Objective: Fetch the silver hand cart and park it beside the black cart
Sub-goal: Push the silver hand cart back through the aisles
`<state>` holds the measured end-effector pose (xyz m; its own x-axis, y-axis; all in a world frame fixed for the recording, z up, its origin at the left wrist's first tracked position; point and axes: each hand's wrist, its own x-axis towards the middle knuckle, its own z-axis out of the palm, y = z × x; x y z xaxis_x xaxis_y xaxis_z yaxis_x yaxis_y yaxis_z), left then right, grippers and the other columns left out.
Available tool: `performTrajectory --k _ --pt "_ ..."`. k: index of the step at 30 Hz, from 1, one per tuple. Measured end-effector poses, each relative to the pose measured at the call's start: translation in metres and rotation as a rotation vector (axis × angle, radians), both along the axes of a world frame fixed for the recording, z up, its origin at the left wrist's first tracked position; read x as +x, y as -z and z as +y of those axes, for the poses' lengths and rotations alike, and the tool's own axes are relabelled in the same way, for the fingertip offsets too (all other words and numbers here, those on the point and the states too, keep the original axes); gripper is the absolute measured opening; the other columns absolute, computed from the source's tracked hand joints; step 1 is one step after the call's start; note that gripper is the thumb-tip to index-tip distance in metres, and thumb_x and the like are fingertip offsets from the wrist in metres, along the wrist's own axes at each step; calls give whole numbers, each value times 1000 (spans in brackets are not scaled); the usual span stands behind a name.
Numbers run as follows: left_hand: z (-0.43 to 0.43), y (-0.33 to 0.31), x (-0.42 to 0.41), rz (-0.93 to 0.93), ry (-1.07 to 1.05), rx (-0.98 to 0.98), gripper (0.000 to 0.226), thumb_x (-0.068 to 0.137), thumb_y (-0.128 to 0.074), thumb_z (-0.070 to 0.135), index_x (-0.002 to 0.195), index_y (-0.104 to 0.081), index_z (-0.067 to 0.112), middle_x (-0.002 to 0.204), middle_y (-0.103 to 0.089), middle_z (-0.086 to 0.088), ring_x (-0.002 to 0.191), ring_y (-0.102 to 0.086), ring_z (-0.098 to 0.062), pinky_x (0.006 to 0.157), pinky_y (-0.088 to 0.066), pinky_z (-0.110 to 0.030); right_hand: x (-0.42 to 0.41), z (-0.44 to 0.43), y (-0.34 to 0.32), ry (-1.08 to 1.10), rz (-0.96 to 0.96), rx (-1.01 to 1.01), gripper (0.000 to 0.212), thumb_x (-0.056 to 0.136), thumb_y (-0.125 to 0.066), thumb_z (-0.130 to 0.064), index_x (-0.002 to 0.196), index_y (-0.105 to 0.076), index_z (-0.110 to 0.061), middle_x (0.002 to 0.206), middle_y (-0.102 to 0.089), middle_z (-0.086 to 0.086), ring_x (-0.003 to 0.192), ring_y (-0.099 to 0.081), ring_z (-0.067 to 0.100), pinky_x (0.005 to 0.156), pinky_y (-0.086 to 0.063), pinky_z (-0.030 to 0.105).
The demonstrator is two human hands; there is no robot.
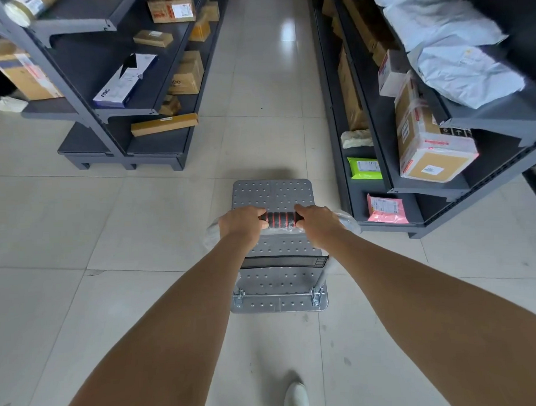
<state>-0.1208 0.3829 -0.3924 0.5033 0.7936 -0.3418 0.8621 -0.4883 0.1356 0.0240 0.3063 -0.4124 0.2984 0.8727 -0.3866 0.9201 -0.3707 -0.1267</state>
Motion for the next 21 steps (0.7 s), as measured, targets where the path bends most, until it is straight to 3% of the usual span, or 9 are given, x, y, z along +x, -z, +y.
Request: performTrajectory --k 3,10,15,21 --pt "7 3 17 4 0 -2 31 96 -53 20 124 -55 34 105 -66 -1 95 -62 -23 67 -39 -27 17 9 3 -7 -12 14 56 88 -59 -3 135 -36 -22 111 -58 8 101 -56 27 68 -42 31" --pt "25 4 33 8 8 24 36 92 -51 7 118 -56 30 99 -62 -2 78 -50 -20 65 -39 -28 34 32 6 -8 -27 26 54 91 -58 -6 138 -36 -22 111 -58 8 102 -55 26 69 -41 30" --pt "52 1 36 4 10 4 32 96 -50 16 124 -55 29 110 -64 -4 98 -60 -25 72 -41 -29 32 55 4 -8 -21 14 52 91 -58 -7 136 -37 -20 109 -58 9 100 -57 28 68 -41 31" --pt "94 -4 31 -18 0 -30 34 99 -49 26 133 -52 30 120 -64 -5 106 -60 -25 82 -45 -31 22 89 0 24 7 5 61 87 -60 -3 139 -33 -20 109 -57 10 101 -58 29 74 -48 35"
